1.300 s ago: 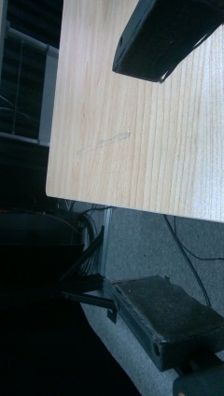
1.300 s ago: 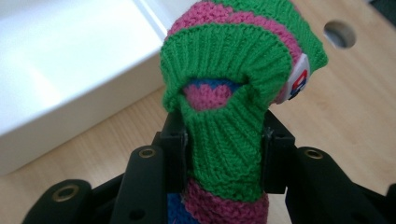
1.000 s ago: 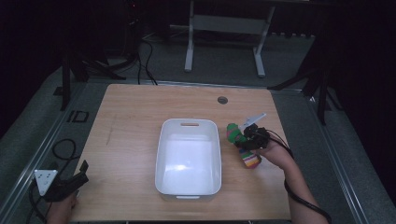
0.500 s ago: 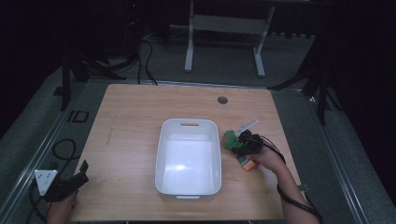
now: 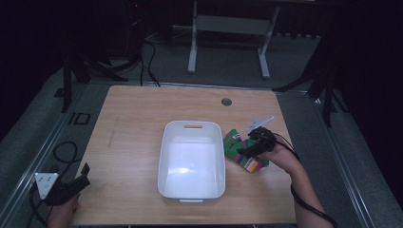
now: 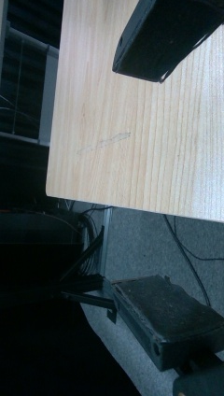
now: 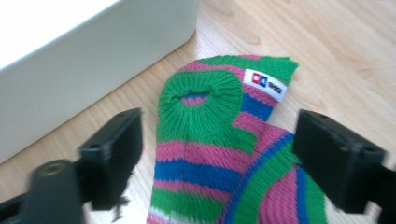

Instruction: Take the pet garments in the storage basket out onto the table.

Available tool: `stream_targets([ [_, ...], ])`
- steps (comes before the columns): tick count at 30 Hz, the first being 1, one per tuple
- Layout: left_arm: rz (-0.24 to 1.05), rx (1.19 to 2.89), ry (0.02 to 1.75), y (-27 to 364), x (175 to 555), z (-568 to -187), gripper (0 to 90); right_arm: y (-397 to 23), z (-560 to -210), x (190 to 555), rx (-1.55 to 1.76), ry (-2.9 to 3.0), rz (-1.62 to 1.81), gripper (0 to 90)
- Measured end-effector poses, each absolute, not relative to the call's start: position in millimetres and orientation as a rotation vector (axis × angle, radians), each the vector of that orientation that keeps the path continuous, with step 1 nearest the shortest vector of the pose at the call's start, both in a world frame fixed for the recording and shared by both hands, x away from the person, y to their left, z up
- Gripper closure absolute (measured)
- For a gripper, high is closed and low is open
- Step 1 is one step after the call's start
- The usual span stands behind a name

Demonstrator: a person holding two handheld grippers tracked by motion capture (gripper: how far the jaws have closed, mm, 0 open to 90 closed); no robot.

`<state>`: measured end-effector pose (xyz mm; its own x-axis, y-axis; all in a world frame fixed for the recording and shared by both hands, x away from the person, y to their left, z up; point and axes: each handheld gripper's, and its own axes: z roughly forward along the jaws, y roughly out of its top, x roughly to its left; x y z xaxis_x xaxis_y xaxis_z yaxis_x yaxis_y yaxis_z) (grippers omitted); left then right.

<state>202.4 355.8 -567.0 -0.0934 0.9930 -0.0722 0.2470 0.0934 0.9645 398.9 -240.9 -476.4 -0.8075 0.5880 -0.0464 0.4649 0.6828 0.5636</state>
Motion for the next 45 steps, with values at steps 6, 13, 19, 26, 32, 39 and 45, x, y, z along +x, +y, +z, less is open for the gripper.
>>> stream_targets([
  [6,1.078,1.289,1.496,356,202,-567,0.9,-265,-468,388,0.880,2.631,0.865,13.3],
  [13,1.079,1.289,1.496,355,202,-567,0.9,-303,-479,377,1.013,2.462,0.990,13.4],
  [19,1.079,1.289,1.497,355,203,-567,1.0,-334,-496,367,1.095,2.327,1.042,13.6],
  [26,1.083,1.290,1.496,355,202,-567,0.9,-356,-518,352,1.159,2.189,1.089,13.7],
  [32,1.086,1.289,1.495,355,202,-567,0.9,-369,-536,337,1.230,2.114,1.150,13.7],
  [39,1.083,1.290,1.494,355,202,-567,0.9,-377,-550,316,1.262,2.008,1.112,13.7],
  [45,1.085,1.291,1.494,355,202,-567,1.0,-388,-551,300,1.294,1.903,1.122,13.8],
])
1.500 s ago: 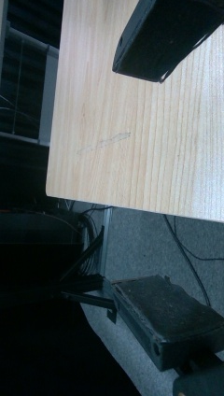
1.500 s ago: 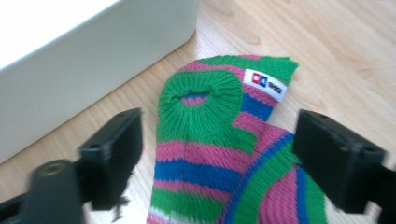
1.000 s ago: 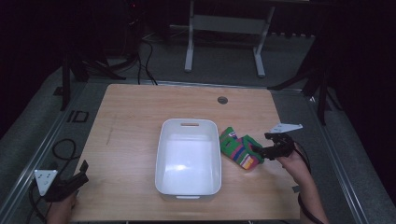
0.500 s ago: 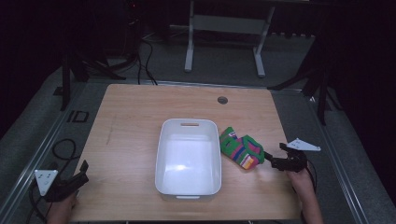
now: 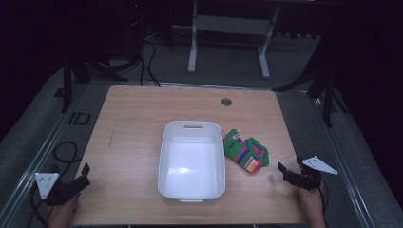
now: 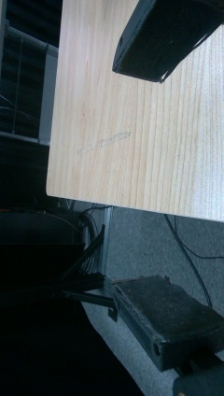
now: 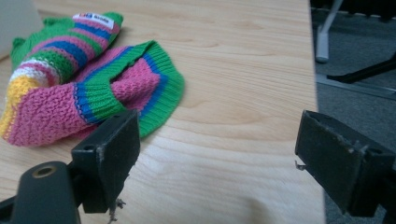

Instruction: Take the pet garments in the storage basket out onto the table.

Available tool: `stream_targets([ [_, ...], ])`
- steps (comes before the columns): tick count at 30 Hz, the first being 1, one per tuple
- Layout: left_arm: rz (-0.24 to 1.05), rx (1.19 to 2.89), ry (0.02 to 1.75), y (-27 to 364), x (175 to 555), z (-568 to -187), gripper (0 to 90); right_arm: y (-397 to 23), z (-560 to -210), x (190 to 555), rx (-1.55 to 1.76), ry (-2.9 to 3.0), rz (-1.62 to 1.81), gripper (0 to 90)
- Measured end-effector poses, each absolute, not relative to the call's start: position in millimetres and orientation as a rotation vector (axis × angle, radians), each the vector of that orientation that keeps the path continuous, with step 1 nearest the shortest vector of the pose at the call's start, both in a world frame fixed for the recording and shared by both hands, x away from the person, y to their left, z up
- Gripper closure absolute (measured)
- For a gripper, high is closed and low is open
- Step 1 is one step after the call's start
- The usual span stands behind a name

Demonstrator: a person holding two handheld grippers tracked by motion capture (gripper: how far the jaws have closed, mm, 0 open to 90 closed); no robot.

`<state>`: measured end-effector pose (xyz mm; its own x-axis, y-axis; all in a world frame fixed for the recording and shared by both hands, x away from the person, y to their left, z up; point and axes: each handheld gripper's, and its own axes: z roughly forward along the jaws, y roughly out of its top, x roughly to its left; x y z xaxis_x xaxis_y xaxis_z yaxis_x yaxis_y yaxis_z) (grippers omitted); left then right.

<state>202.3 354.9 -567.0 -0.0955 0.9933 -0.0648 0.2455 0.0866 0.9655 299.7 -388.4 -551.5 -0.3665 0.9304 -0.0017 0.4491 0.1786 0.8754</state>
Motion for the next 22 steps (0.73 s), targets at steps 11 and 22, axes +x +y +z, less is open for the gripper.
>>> stream_targets([
  [11,1.084,1.291,1.495,355,202,-567,0.9,-399,-555,283,1.320,1.816,1.193,13.9],
  [22,1.079,1.290,1.496,355,203,-567,0.9,-402,-556,279,1.342,1.734,1.207,14.0],
])
